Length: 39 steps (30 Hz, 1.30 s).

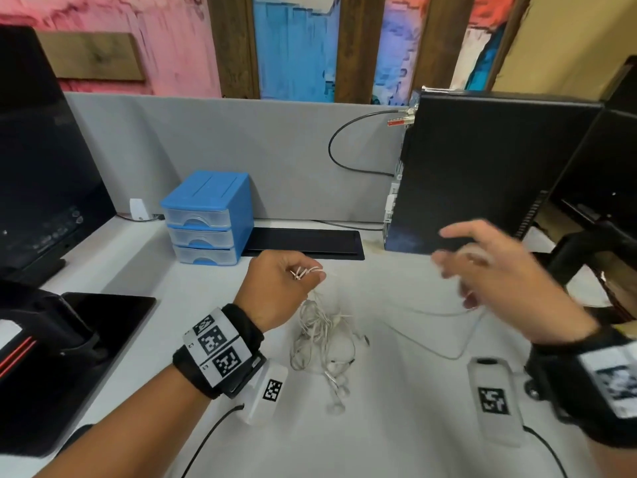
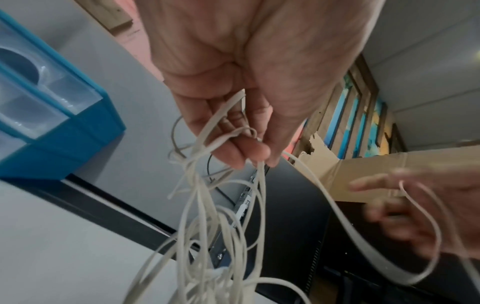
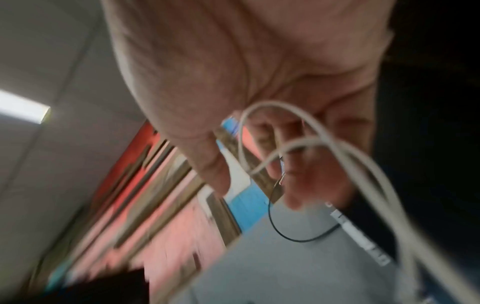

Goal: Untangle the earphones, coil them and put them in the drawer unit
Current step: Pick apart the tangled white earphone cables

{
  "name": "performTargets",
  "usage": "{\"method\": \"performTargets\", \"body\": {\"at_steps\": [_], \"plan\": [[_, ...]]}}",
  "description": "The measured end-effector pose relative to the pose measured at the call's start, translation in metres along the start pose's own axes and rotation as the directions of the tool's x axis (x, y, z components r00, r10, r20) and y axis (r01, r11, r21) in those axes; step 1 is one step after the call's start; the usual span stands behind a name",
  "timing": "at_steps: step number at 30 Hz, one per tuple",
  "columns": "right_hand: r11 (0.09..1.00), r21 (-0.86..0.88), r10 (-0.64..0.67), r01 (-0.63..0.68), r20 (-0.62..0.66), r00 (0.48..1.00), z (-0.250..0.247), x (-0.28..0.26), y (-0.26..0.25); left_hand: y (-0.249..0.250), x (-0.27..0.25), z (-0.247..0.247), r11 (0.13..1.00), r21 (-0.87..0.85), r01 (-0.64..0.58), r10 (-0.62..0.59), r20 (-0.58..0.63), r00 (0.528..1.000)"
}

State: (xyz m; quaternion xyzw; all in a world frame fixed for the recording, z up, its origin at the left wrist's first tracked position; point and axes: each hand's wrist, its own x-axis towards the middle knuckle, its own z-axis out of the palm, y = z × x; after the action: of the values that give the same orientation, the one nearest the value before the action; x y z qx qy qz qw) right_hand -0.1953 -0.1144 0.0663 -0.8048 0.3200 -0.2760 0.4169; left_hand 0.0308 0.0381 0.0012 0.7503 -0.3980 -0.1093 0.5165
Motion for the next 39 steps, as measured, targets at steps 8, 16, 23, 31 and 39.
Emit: {"method": "performTargets", "body": {"at_steps": [8, 16, 23, 31, 39], "plan": [[0.93, -0.277, -0.19, 0.243, 0.205, 0.96, 0.081, -0.019, 0.008, 0.02, -0.022, 0.019, 0.975, 0.072, -0.21, 0.207, 0.042, 0.977], [0.918, 0.168, -0.382, 0.358, 0.136, 0.914, 0.064, -0.023, -0.009, 0.014, -0.016, 0.01, 0.984, 0.058, -0.171, 0.17, 0.017, 0.985], [0.891, 0.216, -0.385, 0.4, -0.109, 0.916, 0.018, -0.008, -0.013, 0.002, -0.004, -0.003, 0.996, -0.018, -0.082, 0.082, -0.003, 0.997], [0.997, 0.057, 0.06, -0.057, -0.063, 0.996, 0.023, 0.031, 0.053, 0.034, -0.006, -0.023, 0.975, -0.097, -0.202, 0.201, -0.02, 0.979], [0.756, -0.633, 0.245, -0.167, 0.037, 0.969, 0.032, 0.026, 0.074, 0.054, -0.011, -0.043, 0.948, -0.223, -0.227, 0.241, 0.04, 0.97]]}}
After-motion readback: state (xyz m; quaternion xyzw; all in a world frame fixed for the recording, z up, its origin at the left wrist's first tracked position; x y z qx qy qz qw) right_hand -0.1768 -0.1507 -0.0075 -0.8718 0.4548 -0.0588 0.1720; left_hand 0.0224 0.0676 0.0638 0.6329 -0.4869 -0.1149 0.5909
